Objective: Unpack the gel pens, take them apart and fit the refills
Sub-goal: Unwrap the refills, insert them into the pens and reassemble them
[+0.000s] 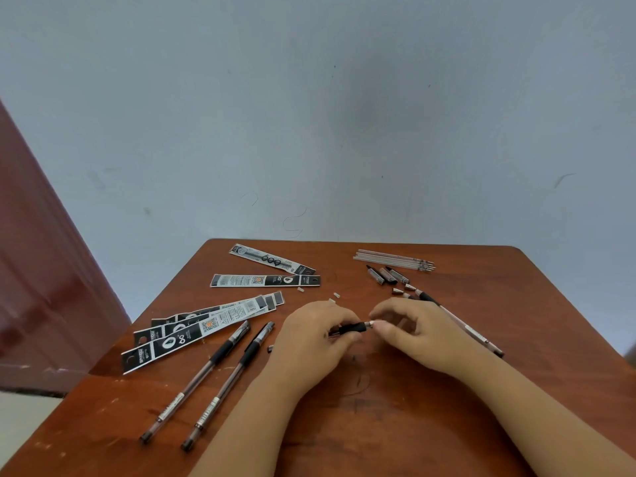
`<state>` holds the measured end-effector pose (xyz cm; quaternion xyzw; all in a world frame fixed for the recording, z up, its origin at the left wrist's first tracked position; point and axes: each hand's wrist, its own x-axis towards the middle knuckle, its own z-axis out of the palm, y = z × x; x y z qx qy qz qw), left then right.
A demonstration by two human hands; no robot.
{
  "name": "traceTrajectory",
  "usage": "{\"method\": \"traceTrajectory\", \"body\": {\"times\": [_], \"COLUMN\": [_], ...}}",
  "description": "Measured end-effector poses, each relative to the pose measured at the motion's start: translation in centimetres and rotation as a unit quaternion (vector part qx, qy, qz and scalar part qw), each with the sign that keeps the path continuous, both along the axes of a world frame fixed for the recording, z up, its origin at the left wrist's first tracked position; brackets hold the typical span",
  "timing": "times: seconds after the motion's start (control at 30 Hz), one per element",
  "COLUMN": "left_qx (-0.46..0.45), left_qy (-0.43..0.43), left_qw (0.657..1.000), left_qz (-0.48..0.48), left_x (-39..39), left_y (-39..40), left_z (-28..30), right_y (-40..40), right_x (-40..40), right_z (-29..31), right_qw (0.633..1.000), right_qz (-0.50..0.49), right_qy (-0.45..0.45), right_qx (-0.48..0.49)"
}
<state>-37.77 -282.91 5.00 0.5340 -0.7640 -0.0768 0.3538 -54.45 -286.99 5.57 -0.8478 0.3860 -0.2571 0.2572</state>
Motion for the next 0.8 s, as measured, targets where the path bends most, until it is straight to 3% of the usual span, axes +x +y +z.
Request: {"method": "traceTrajectory", "body": {"times": [0.43,0.8], "left_qx": [-0.014,-0.019], "left_qy": [-0.013,-0.023], "left_qw": [1.0,0.999], "left_qz": [-0.019,-0.03], "left_x": [-0.03,0.17], "left_y": [-0.11,-0.32], "left_z": [-0.21,-0.51], "right_y": [0.1,0.2], "right_x": [0.36,0.24], "right_z": [0.06,0.55], "right_qw": [0.998,0.999], "right_qz": [0.023,0.011], "right_qy": [0.052,0.046], "right_qx": [0.017,0.019]}}
